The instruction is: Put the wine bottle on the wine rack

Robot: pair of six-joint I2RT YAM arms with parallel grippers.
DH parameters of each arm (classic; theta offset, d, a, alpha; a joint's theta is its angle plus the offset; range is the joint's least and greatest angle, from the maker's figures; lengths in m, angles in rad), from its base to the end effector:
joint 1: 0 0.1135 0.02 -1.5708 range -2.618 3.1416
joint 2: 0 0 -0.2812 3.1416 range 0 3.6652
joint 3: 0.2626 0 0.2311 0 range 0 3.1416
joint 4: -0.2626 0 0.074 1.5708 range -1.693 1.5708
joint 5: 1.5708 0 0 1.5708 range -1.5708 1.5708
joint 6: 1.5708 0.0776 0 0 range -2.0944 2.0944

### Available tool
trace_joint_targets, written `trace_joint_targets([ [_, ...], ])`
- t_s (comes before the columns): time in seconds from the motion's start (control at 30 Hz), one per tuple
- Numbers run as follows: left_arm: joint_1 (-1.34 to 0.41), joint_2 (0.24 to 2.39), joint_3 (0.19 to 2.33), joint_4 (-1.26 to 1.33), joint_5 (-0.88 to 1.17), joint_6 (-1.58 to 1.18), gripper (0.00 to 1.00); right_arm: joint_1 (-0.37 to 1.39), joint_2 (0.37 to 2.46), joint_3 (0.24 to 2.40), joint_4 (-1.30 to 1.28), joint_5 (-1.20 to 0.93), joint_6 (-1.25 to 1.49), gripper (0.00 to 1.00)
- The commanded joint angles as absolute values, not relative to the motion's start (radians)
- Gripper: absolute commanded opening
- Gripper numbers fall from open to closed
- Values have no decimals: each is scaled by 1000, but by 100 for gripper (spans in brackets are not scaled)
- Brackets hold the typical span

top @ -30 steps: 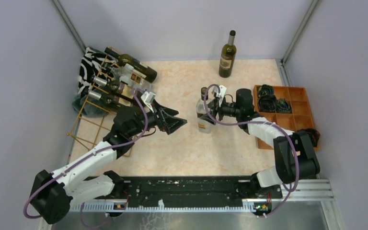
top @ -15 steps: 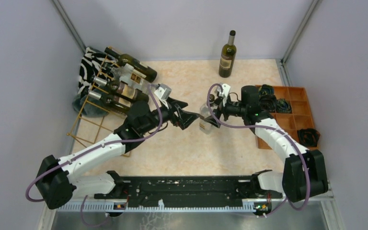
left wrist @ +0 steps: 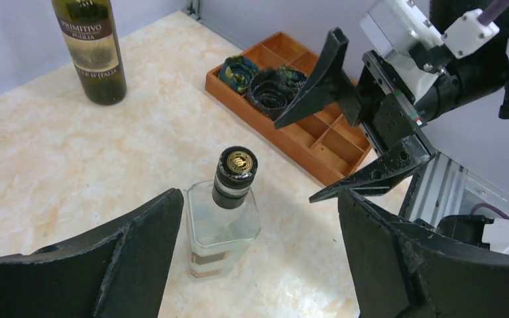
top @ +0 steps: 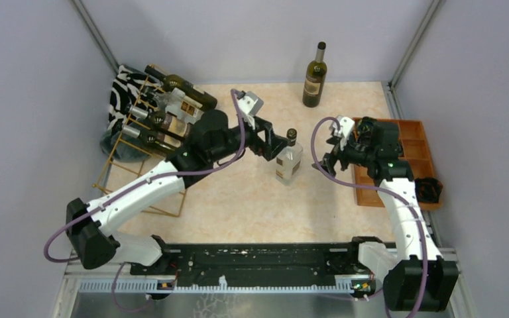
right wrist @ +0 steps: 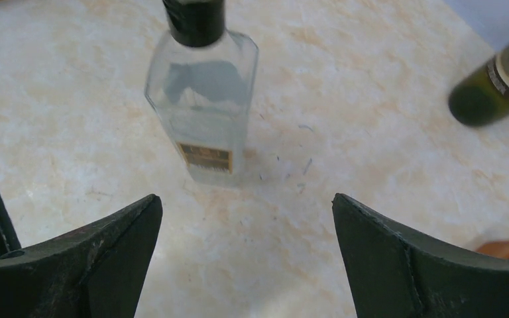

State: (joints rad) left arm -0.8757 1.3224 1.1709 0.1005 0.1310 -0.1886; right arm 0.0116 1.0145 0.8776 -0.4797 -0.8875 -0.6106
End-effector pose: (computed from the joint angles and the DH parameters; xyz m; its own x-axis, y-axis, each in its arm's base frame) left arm 0.2044 -0.2609 0.4040 -0.1905 -0.0618 -0.9797 0.8239 0.5326 -0.1938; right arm 0.2004 0.0625 0.3102 -0.1068 -0.3632 -0.9255 -0.8559 0.5074 -0.1004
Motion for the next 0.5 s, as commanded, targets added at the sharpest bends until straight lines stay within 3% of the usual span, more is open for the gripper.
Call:
trace_joint_targets([
  [0.0,-915,1394,1331,-163,56,-165,92,-69,956,812,-522,-900,-680,98],
  [0.47,-1014,1701,1810,-568,-244,-97,92,-69,953,798,-458,-670,-631,98],
])
